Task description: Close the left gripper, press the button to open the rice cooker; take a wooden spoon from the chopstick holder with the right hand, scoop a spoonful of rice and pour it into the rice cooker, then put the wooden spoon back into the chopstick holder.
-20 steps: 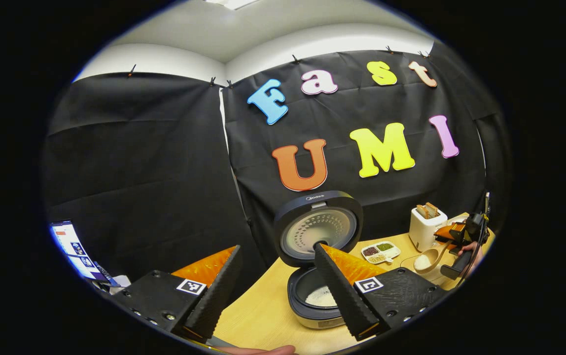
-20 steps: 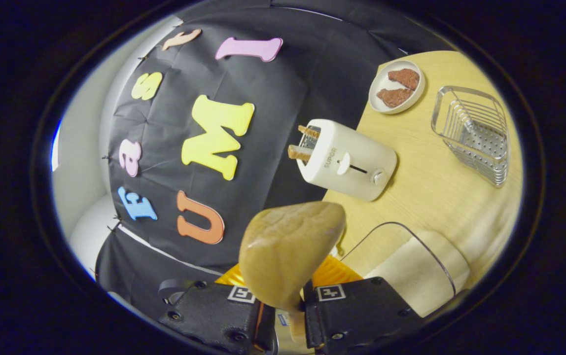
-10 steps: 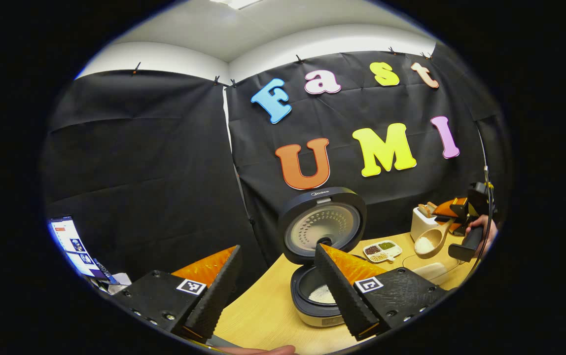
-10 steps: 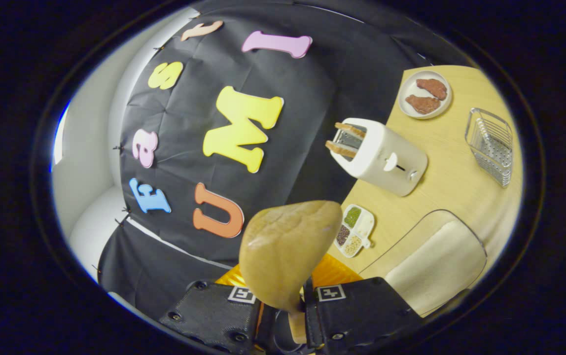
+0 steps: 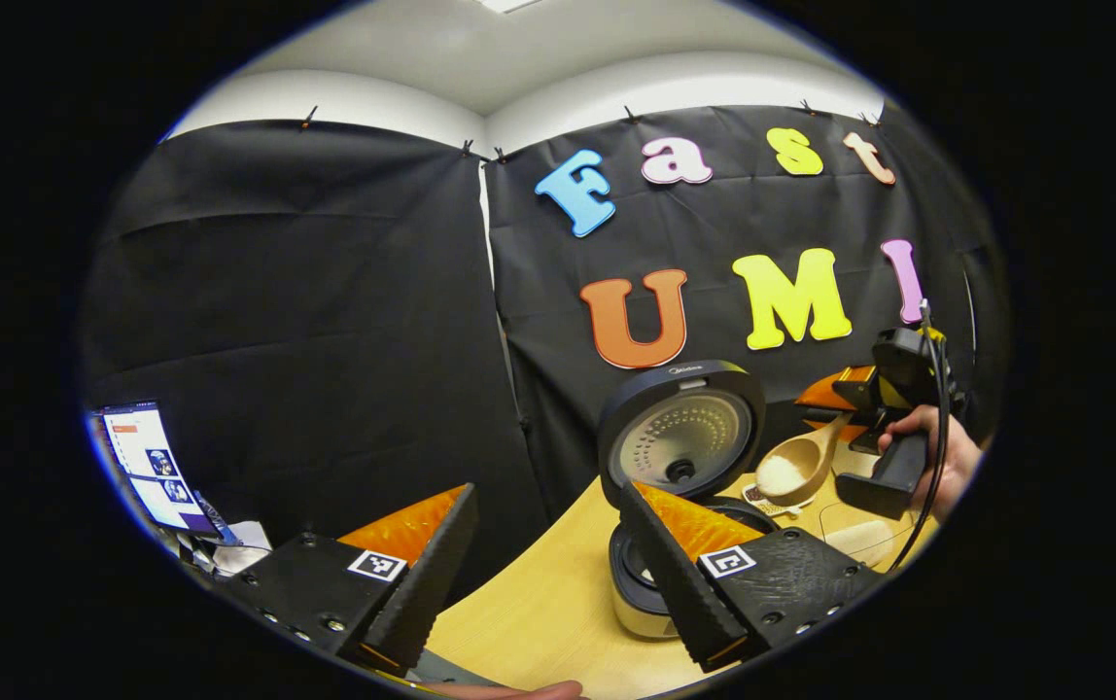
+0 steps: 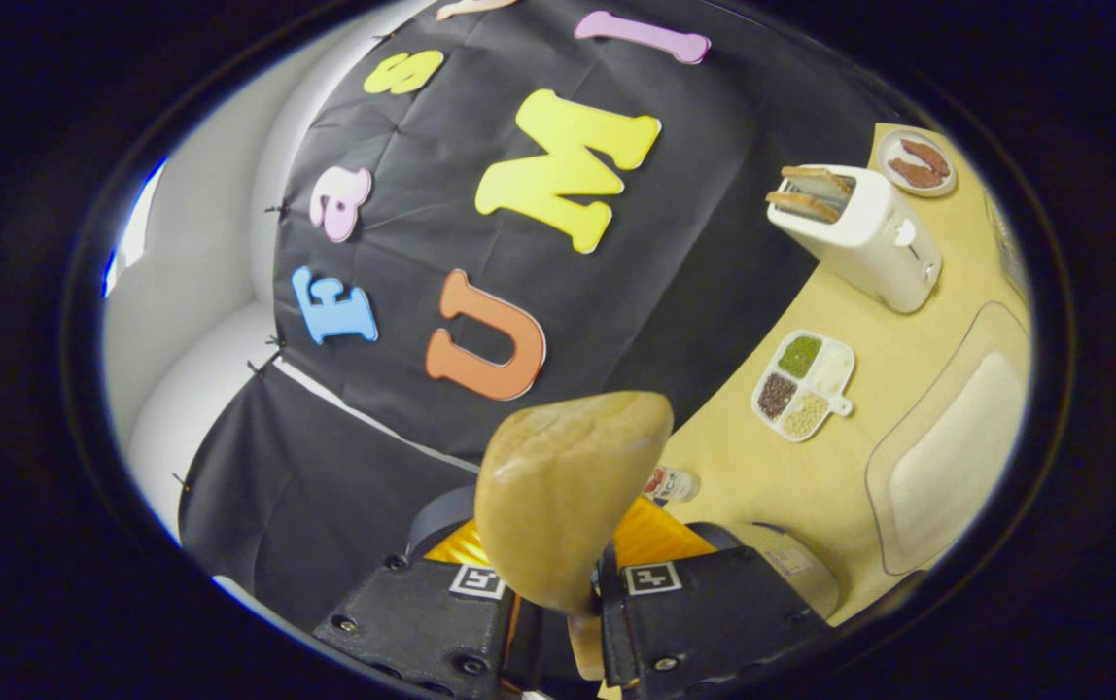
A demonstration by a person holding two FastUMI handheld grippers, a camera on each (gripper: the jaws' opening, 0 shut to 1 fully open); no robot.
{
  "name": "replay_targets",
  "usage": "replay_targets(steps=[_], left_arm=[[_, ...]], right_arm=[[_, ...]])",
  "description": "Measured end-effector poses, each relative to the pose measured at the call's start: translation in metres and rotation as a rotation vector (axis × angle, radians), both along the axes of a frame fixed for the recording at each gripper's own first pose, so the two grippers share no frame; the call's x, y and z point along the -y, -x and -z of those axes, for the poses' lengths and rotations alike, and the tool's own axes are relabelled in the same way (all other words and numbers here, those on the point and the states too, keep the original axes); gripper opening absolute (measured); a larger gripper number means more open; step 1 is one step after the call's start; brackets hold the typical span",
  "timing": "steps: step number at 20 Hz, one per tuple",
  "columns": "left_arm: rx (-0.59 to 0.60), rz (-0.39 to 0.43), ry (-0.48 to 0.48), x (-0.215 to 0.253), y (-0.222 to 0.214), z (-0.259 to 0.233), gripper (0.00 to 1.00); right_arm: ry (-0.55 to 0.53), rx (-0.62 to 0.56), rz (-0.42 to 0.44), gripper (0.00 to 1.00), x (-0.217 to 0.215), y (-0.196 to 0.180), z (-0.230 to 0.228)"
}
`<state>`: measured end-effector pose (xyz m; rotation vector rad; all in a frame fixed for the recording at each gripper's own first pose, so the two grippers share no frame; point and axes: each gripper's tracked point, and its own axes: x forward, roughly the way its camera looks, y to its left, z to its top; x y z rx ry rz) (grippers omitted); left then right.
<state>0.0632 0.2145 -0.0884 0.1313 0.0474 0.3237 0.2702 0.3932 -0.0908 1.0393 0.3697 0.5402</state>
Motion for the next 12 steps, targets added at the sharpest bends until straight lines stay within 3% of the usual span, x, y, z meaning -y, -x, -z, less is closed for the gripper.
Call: replay_targets(steps=[7,12], left_arm=[[-0.011,-0.037,0.004,-0.02,0.008,0.005,0.94],[-0.016,-0.061,0.002,-0.031,0.014,0.007,0.94]], right_arm=[[0.197,0.006,-0.074,0.35,-0.083,0.013,0.06],[0.374,0.053,-0.07,0.35,-0.092,0.011,0.087]])
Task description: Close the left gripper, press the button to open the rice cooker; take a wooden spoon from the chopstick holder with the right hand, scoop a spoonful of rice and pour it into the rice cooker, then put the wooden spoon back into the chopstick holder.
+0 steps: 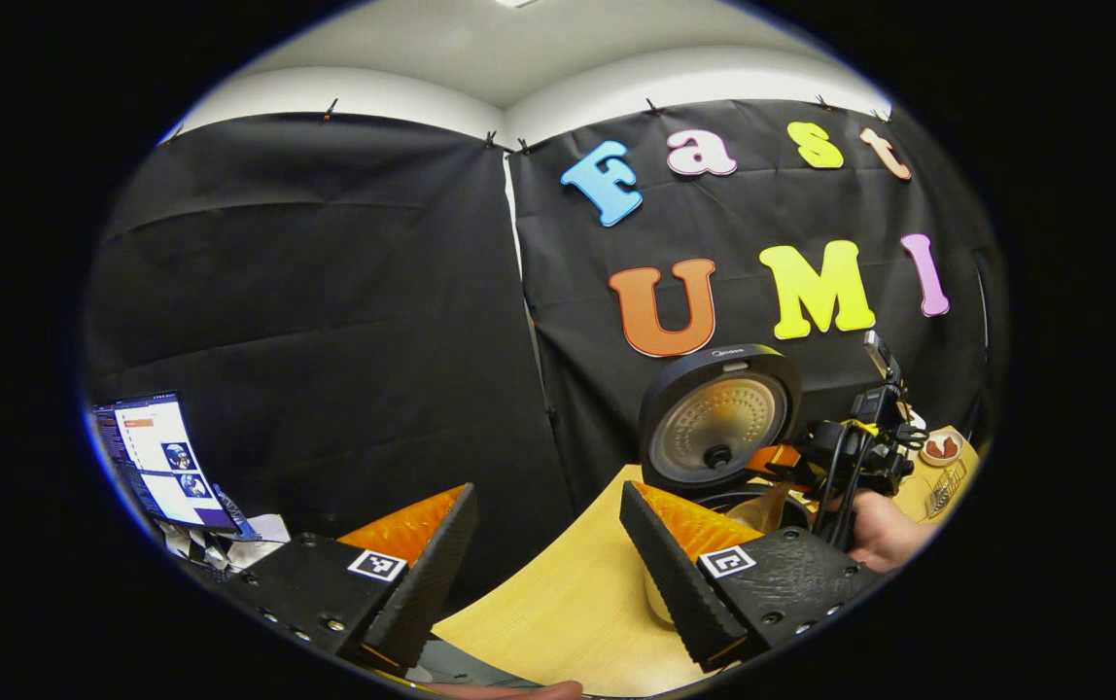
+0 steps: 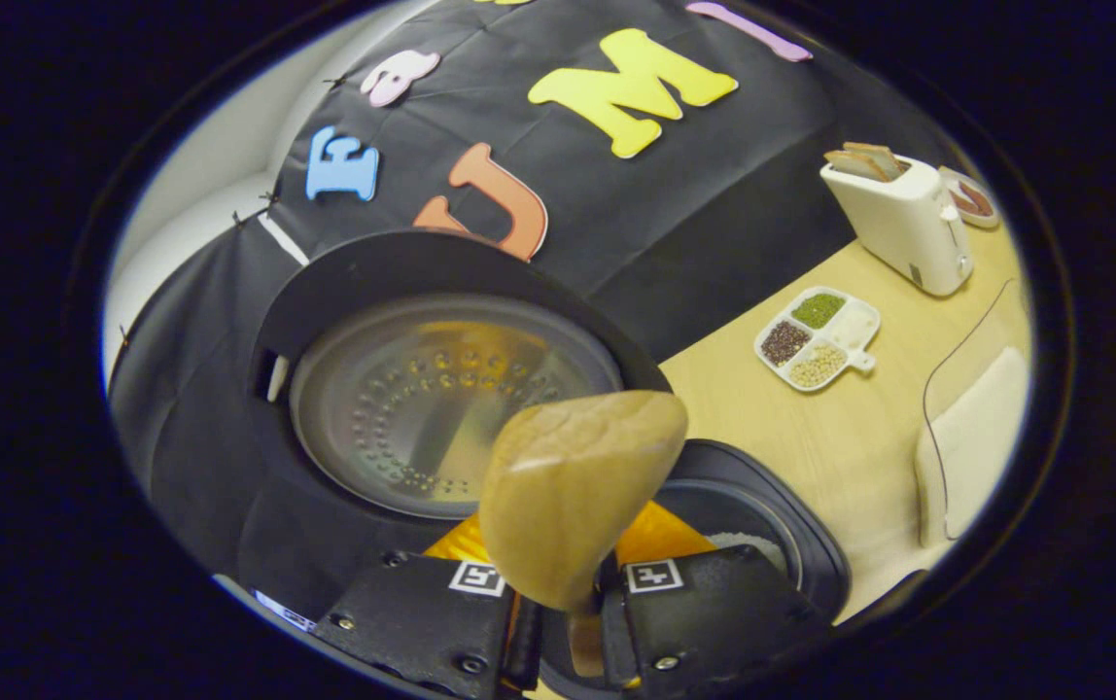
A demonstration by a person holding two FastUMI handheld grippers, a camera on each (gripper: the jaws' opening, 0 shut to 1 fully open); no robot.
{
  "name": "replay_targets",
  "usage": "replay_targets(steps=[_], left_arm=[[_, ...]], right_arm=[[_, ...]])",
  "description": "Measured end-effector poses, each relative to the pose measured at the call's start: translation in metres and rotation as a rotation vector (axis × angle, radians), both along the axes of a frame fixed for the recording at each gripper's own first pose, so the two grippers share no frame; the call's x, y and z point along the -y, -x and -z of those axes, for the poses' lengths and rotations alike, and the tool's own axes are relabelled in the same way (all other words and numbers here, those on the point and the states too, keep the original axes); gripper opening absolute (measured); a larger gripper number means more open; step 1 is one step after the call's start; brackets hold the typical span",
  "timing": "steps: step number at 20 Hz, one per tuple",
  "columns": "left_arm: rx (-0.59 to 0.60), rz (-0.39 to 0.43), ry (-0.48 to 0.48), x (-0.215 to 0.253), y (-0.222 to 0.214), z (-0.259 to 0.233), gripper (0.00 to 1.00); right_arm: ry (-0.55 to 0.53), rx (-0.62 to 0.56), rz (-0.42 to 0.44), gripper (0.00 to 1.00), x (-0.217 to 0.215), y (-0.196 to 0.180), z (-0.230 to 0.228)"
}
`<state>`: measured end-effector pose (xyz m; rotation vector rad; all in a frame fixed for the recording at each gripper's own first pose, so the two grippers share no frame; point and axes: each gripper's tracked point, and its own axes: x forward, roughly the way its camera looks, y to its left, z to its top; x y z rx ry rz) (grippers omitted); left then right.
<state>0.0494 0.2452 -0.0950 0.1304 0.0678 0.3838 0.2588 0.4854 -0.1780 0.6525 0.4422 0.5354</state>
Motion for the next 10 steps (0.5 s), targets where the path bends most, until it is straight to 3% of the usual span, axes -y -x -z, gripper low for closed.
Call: replay_targets(steps=[4,5,6,7,8,10], left_arm=[[-0.002,-0.007,-0.003,-0.001,0.003,0.002,0.94],[-0.002,-0.008,-0.004,-0.001,0.005,0.002,0.94],[-0.001,-0.007,-0.005,0.0,0.005,0.001,0.94],[0.003,-0.006,-0.006,0.001,0.006,0.0,0.94],[0.001,-0.006,-0.006,0.002,0.007,0.0,0.94],[0.003,-0.007,-0.01,0.001,0.008,0.0,0.94]], right_arm=[[0.19,0.114,0.004,0.35,0.001,0.003,0.0],[0.238,0.145,0.002,0.24,-0.001,0.003,-0.001],[0.285,0.184,-0.006,0.36,-0.003,0.004,-0.003],[0.342,0.227,-0.005,0.24,-0.004,0.006,-0.006],[0.402,0.273,-0.013,0.29,-0.007,0.007,-0.009],[0.538,0.376,-0.037,0.24,-0.015,0.015,-0.01]])
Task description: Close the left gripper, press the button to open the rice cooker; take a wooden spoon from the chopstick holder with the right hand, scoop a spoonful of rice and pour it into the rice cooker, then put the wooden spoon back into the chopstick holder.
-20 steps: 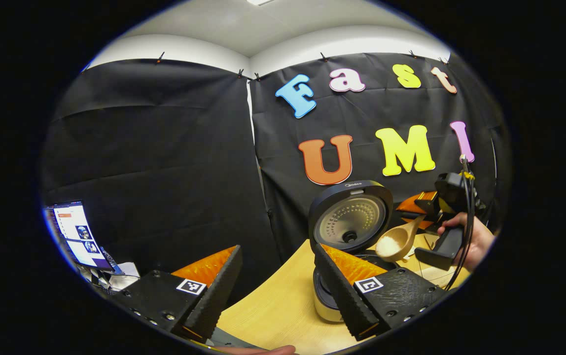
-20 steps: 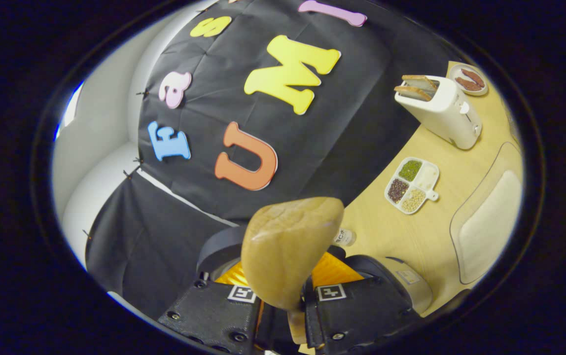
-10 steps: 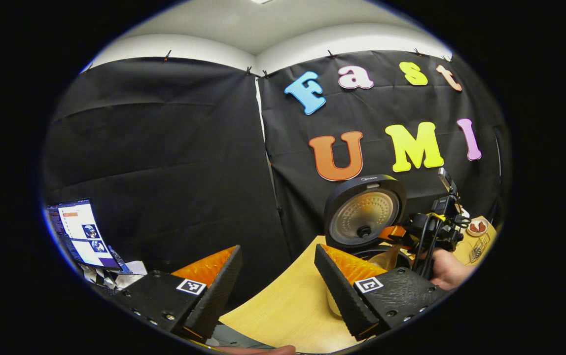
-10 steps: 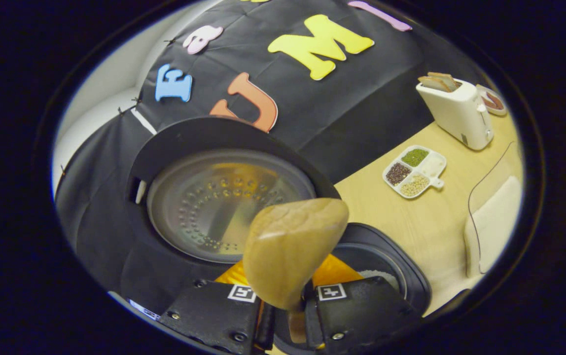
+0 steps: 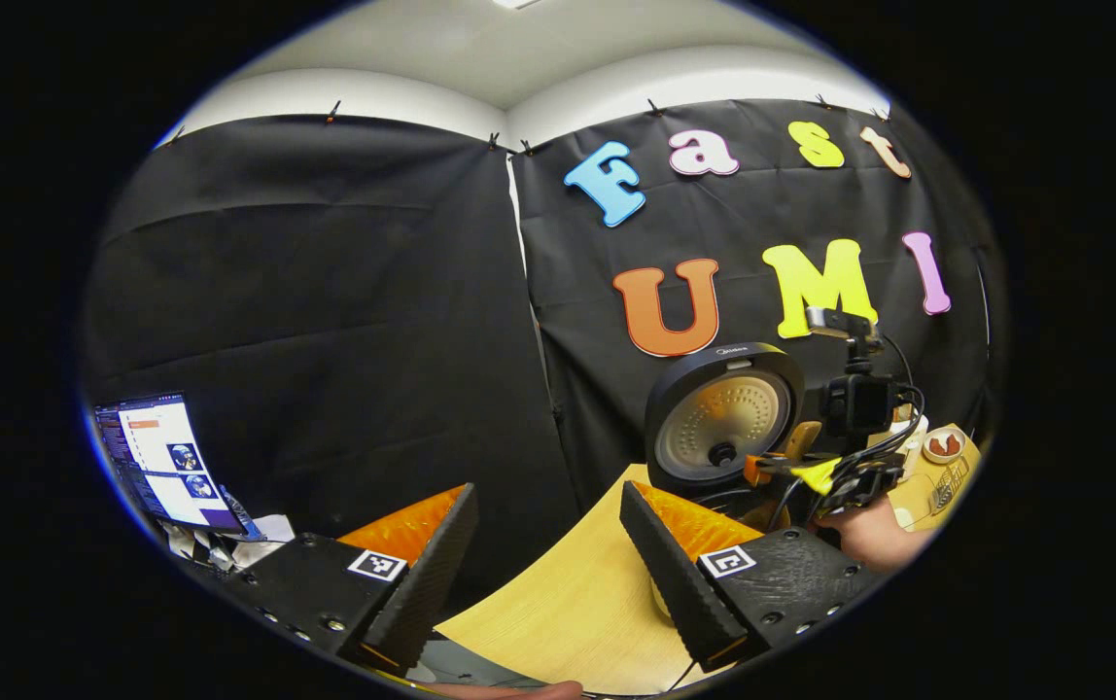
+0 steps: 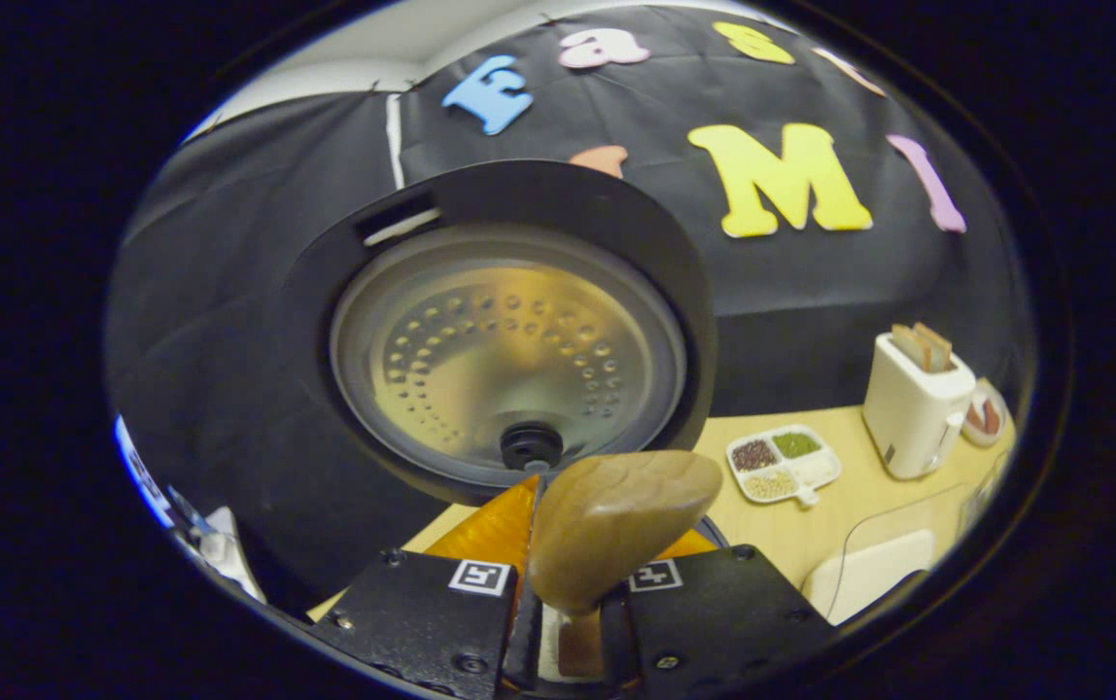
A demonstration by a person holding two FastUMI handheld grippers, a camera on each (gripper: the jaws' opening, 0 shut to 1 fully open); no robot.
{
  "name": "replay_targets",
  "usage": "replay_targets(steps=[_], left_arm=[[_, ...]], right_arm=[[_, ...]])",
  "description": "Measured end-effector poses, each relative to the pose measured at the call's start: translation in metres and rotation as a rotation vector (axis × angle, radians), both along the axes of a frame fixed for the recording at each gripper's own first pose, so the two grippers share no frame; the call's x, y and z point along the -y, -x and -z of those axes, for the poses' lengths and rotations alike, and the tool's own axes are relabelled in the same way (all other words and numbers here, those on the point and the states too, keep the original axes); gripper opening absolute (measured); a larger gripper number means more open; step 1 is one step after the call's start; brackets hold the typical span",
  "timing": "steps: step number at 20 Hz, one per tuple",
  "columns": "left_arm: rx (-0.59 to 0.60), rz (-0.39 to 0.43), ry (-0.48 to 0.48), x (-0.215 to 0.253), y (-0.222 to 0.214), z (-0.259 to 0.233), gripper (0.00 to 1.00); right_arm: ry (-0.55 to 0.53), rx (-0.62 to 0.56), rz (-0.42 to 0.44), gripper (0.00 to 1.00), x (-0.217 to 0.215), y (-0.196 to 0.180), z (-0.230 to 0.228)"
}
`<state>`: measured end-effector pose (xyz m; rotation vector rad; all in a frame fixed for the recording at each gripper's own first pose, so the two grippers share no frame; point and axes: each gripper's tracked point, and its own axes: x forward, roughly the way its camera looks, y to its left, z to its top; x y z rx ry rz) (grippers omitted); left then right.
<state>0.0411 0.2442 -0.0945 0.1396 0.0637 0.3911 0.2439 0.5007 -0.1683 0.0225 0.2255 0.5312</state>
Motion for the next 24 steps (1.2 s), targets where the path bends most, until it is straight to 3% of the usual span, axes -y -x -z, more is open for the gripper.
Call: replay_targets(steps=[6,10,13,17,24], left_arm=[[-0.002,-0.008,0.001,-0.001,0.002,-0.001,0.94],[-0.005,-0.014,0.006,-0.004,0.004,0.001,0.94],[-0.009,-0.015,0.008,-0.003,0.002,0.001,0.94],[-0.007,-0.018,-0.003,-0.003,0.003,-0.002,0.94],[-0.008,-0.011,-0.013,0.007,0.002,-0.008,0.94]], right_arm=[[0.238,0.186,-0.052,0.24,-0.014,0.006,0.005],[0.326,0.249,-0.074,0.24,-0.02,0.009,0.002],[0.32,0.257,-0.093,0.25,-0.025,0.01,0.002],[0.228,0.222,-0.106,0.25,-0.028,0.011,-0.011],[-0.232,-0.028,-0.112,0.25,-0.007,0.014,-0.056]])
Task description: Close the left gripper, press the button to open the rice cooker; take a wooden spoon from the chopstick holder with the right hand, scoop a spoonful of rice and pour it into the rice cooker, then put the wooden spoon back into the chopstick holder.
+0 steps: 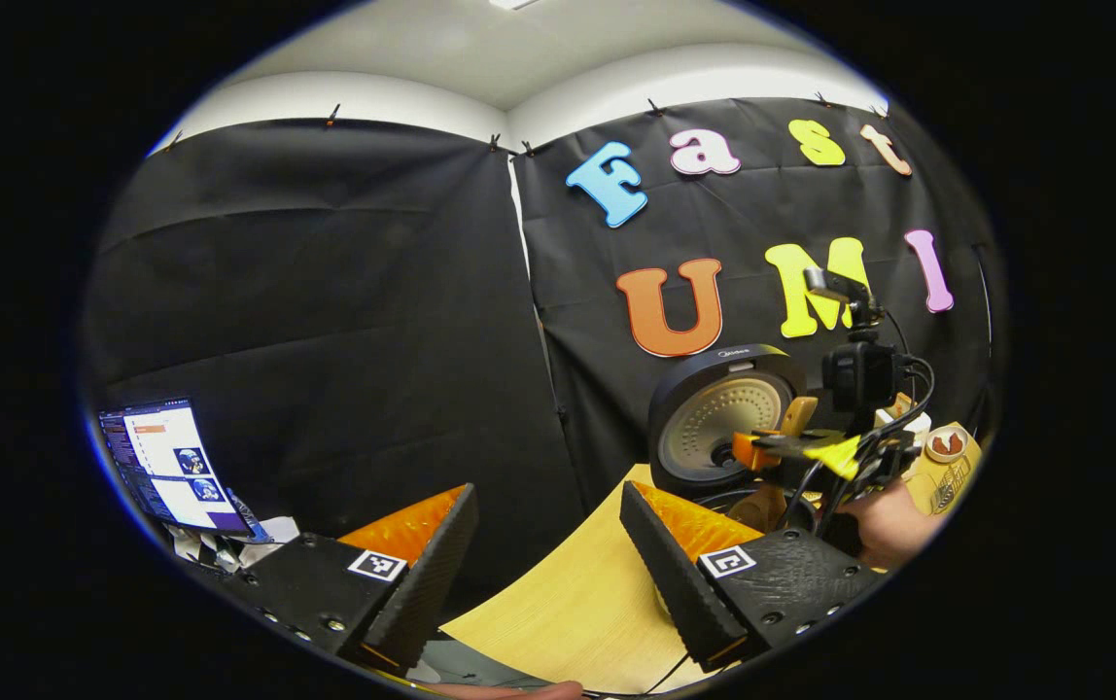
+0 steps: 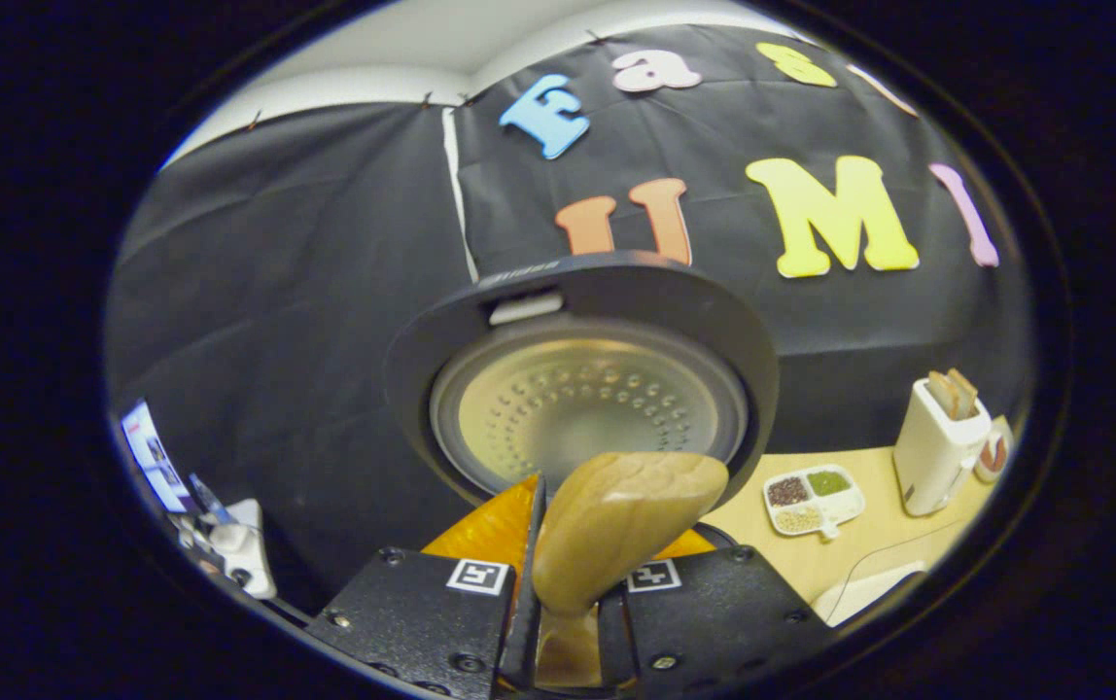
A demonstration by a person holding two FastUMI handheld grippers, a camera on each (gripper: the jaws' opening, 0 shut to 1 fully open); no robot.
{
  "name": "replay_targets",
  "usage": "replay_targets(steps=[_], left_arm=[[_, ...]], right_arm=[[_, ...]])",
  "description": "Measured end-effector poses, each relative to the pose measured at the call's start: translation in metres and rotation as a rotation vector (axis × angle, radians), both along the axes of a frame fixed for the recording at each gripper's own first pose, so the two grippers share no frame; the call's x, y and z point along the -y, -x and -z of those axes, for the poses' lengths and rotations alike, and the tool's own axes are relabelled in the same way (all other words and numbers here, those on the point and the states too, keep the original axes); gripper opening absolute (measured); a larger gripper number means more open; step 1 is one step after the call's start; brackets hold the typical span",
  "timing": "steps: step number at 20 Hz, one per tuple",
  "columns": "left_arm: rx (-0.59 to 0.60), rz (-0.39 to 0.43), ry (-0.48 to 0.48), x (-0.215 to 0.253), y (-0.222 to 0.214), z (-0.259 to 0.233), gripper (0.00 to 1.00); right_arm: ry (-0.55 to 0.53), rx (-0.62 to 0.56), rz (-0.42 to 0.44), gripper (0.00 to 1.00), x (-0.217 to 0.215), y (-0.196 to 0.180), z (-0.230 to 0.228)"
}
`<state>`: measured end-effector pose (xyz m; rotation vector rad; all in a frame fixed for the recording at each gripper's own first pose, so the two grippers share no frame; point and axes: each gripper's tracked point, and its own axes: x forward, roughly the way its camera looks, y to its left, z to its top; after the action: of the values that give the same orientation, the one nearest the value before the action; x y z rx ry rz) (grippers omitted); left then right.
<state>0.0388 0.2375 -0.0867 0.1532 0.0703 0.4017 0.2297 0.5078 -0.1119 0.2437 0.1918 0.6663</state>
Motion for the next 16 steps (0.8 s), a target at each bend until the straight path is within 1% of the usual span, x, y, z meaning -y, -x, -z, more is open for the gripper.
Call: replay_targets(steps=[1,2,4,7,11,16], left_arm=[[0.001,0.004,-0.005,0.003,-0.001,-0.001,0.94],[-0.001,0.01,-0.006,0.007,-0.002,-0.002,0.94],[0.004,0.026,-0.01,0.016,-0.006,-0.005,0.94],[0.006,0.056,-0.015,0.035,-0.014,-0.008,0.94],[0.013,0.111,-0.013,0.067,-0.023,-0.013,0.94],[-0.003,0.175,-0.002,0.113,-0.041,-0.009,0.94]], right_arm=[[-0.061,-0.03,0.005,0.25,0.009,0.0,-0.008],[-0.114,-0.056,0.017,0.3,0.021,-0.002,-0.017],[-0.213,-0.085,0.05,0.3,0.051,-0.009,-0.036],[-0.303,-0.096,0.117,0.29,0.11,-0.021,-0.054],[-0.346,-0.074,0.235,0.29,0.202,-0.04,-0.063],[-0.326,-0.047,0.407,0.29,0.335,-0.063,-0.05]])
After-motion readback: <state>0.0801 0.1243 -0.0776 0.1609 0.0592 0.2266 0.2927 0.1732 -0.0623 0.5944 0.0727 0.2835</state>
